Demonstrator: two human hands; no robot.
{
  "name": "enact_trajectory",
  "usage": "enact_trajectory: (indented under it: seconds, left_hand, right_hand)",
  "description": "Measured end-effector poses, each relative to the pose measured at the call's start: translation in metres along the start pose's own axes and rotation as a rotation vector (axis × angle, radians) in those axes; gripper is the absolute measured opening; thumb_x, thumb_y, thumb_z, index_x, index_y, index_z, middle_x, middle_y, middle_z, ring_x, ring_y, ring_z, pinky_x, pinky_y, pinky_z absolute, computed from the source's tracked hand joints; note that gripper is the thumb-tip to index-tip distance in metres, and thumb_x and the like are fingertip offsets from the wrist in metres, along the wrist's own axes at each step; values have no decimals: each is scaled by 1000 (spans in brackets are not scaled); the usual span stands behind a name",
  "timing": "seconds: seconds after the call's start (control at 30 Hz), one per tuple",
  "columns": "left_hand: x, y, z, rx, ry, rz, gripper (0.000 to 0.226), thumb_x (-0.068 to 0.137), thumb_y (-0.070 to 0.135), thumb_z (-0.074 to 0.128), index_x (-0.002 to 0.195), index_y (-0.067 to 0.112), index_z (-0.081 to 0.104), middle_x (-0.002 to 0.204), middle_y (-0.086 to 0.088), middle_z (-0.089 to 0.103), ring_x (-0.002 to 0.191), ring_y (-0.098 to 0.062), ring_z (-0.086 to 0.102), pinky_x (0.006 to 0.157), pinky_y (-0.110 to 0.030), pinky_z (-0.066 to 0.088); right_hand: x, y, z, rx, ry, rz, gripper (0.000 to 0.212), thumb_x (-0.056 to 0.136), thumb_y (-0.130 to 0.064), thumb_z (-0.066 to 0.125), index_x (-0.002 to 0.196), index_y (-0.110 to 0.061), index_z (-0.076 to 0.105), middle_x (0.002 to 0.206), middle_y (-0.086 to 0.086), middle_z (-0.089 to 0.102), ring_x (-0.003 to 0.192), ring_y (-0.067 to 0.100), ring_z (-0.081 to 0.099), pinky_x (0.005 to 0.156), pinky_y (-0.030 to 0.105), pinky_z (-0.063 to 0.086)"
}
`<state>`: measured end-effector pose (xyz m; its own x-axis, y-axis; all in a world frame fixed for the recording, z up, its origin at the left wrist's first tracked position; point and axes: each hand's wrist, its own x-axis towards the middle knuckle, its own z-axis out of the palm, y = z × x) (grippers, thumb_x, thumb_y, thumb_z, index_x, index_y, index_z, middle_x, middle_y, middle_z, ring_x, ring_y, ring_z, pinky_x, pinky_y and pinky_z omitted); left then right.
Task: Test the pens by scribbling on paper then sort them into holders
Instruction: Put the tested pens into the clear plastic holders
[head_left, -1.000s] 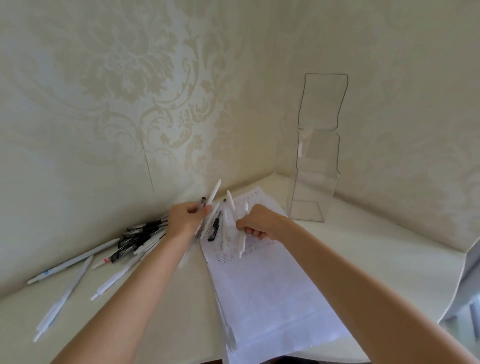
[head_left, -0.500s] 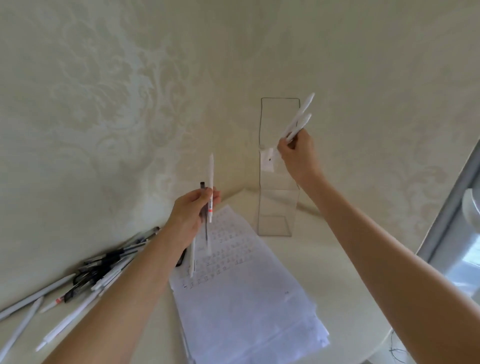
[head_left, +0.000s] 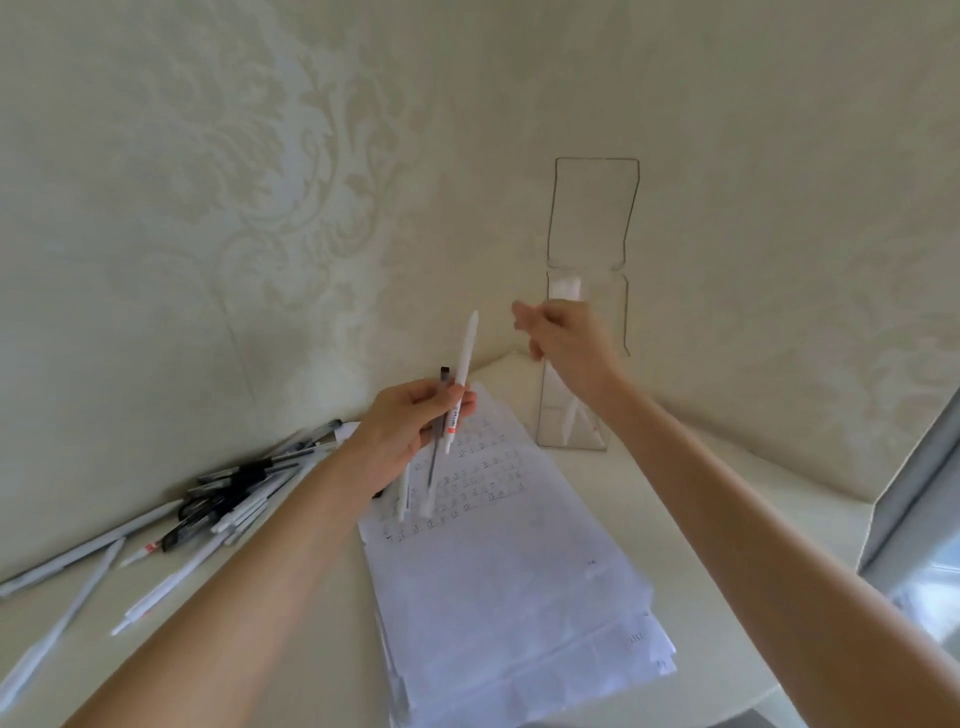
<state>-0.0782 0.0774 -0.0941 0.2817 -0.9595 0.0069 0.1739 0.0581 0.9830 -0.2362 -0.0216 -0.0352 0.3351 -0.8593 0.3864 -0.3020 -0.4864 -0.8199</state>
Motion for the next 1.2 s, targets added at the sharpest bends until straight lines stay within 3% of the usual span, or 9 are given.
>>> enact_trajectory:
  seconds: [0.1, 0.17, 0.27, 0.4, 0.57, 0.63, 0.77, 0.97, 1.2]
  left_hand:
    - [-7, -2, 3, 44, -44, -9, 14, 87, 12, 59, 97, 6, 67, 92, -7, 73, 90, -15, 69, 83, -24, 54]
    - [-10, -4, 2, 70, -34, -6, 17, 88, 14, 59, 99, 4, 67, 95, -8, 72, 92, -16, 68, 83, -24, 54]
    - [-10, -8, -2, 202, 55, -3, 20, 89, 24, 60, 99, 9, 69, 85, 4, 68, 85, -10, 62, 75, -20, 49]
    - [-1, -20, -6, 547, 87, 7, 21, 90, 33, 57, 86, 15, 66, 54, 6, 31, 54, -10, 31, 54, -17, 32]
    - [18, -38, 0, 772, 61, 74, 37, 88, 35, 59, 70, 4, 52, 63, -5, 49, 53, -13, 48, 54, -26, 36]
    - [23, -42, -3, 795, 147, 106, 26, 88, 35, 60, 81, 10, 58, 69, -2, 54, 64, -13, 55, 63, -33, 46]
    - [19, -40, -32, 912, 325, 93, 17, 88, 21, 61, 101, 11, 60, 82, 4, 52, 80, -14, 51, 71, -26, 37]
    - [2, -34, -97, 1042, 424, -3, 11, 84, 19, 62, 93, 12, 62, 95, -4, 58, 91, -23, 56, 74, -29, 42]
    - [-16, -28, -103, 1243, 422, -15, 15, 80, 32, 65, 88, 21, 58, 89, 3, 55, 82, -18, 53, 67, -28, 39]
  right_hand:
    - [-24, -5, 34, 120, -279, 189, 41, 90, -37, 60, 74, 1, 63, 58, 2, 50, 50, 12, 38, 44, 20, 29]
    - [-31, -2, 50, 204, -255, 188, 33, 93, -25, 57, 69, -3, 59, 53, -4, 45, 46, 8, 36, 45, 19, 29]
    - [-25, -2, 47, 230, -37, 55, 31, 98, -28, 47, 72, -15, 56, 55, -6, 41, 47, 6, 35, 50, 22, 30]
    - [-5, -11, 7, 173, 315, -119, 29, 101, -32, 38, 82, -13, 48, 64, -4, 43, 54, 11, 39, 53, 31, 33]
    - [13, -3, -31, 15, 541, -87, 29, 102, -36, 31, 93, -12, 45, 64, -10, 46, 57, 7, 47, 59, 36, 36]
    - [24, 12, -33, -193, 459, 26, 32, 101, -39, 30, 93, -12, 47, 68, -6, 51, 66, 17, 54, 59, 33, 36]
    - [35, 42, -24, -377, 200, 227, 46, 96, -49, 38, 97, -9, 59, 97, 11, 69, 88, 30, 64, 68, 31, 45]
    - [-7, 22, 3, -174, 295, -14, 24, 96, -20, 38, 106, -11, 58, 85, 7, 66, 77, 27, 60, 66, 36, 46]
    - [-48, 13, 108, -413, -509, 114, 26, 94, -21, 48, 91, 1, 61, 87, 17, 68, 59, 18, 48, 54, 28, 40]
